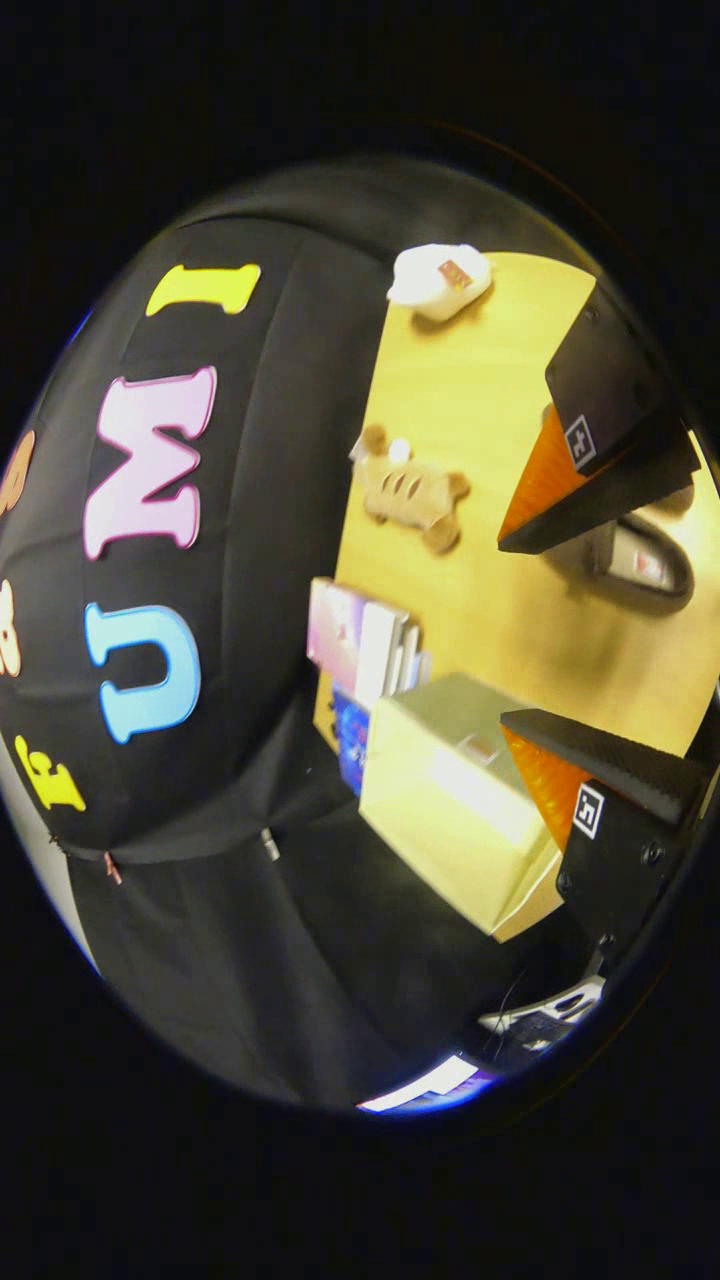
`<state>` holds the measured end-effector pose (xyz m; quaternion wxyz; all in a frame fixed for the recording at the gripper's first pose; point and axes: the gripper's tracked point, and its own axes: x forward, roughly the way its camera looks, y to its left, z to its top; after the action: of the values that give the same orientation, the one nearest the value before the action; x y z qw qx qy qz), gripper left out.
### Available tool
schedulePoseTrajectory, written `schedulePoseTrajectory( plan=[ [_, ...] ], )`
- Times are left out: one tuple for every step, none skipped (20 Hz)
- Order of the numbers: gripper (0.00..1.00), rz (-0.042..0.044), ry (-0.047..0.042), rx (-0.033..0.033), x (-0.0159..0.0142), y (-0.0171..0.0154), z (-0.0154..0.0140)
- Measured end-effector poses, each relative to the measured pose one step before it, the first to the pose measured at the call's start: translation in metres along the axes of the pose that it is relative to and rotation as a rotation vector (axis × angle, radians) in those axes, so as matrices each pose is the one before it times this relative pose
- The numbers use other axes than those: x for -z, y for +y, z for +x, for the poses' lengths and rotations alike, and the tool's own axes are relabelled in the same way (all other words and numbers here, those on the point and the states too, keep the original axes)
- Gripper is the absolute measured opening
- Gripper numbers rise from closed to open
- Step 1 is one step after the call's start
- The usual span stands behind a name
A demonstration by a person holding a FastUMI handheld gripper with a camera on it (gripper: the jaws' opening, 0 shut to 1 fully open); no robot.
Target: Open the storage box then place both shoes into the box .Put the left shoe in first, then the right shoe, with the right side of both shoes facing outward in a uniform manner.
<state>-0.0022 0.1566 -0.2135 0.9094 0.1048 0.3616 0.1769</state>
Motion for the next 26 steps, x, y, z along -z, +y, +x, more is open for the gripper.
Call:
schedulePoseTrajectory(
  plan=[
    [0.97,-0.00313,0.03123,0.02512,0.01696,-0.01013,-0.00185],
    [0.97,-0.00622,0.03350,0.02172,0.01745,-0.00966,0.00058],
    [0.97,-0.01385,0.02920,0.02173,0.01507,-0.00911,0.00177],
    [0.97,-0.01757,0.03254,0.02296,0.01452,-0.00907,0.00446],
    [0.95,-0.01450,0.03511,0.01875,0.01472,-0.00682,0.00604],
    [0.95,-0.01299,0.02739,0.01385,0.01255,-0.00630,0.00829],
    [0.93,-0.00989,0.02459,0.01294,0.00988,-0.00388,0.00891],
    [0.91,-0.01084,0.02135,0.01267,0.00688,-0.00511,0.01061],
    [0.85,-0.01107,0.02328,0.00872,0.00645,-0.00278,0.01017],
    [0.82,-0.00924,0.02038,0.00848,0.00475,-0.00265,0.00982],
    [0.78,-0.00958,0.01603,0.00776,0.00377,-0.00261,0.01090],
    [0.76,-0.01080,0.01447,0.00822,0.00294,-0.00194,0.00800],
    [0.70,-0.01088,0.00686,0.01510,0.00090,-0.00275,0.00872],
    [0.68,-0.00165,0.00888,0.00852,0.00093,-0.00037,0.00759],
    [0.67,0.00429,0.00746,0.00543,0.00034,-0.00015,0.00711],
    [0.65,0.00966,0.00017,0.00858,-0.00260,-0.00036,0.00612],
    [0.55,0.00924,0.00285,0.01795,-0.00237,-0.00191,0.00523],
    [0.46,0.00351,0.00562,0.01590,-0.00048,-0.00159,0.00384],
    [0.37,0.00296,-0.00051,0.02285,-0.00139,-0.00365,0.00297],
    [0.31,0.00211,-0.00205,0.02163,-0.00168,-0.00324,0.00077],
    [0.19,0.00416,0.00143,0.01177,-0.00011,-0.00164,0.00083],
    [0.13,0.00463,-0.00822,0.00452,-0.00074,-0.00057,-0.00083],
    [0.10,0.00259,-0.00397,0.00508,-0.00073,-0.00082,-0.00247],
    [0.07,0.00770,-0.00484,-0.00196,-0.00204,0.00112,-0.00384],
    [0.07,0.00792,-0.00659,-0.00044,-0.00339,0.00090,-0.00588],
    [0.07,0.00885,-0.00787,-0.00734,-0.00533,0.00145,-0.00823]
  ],
)
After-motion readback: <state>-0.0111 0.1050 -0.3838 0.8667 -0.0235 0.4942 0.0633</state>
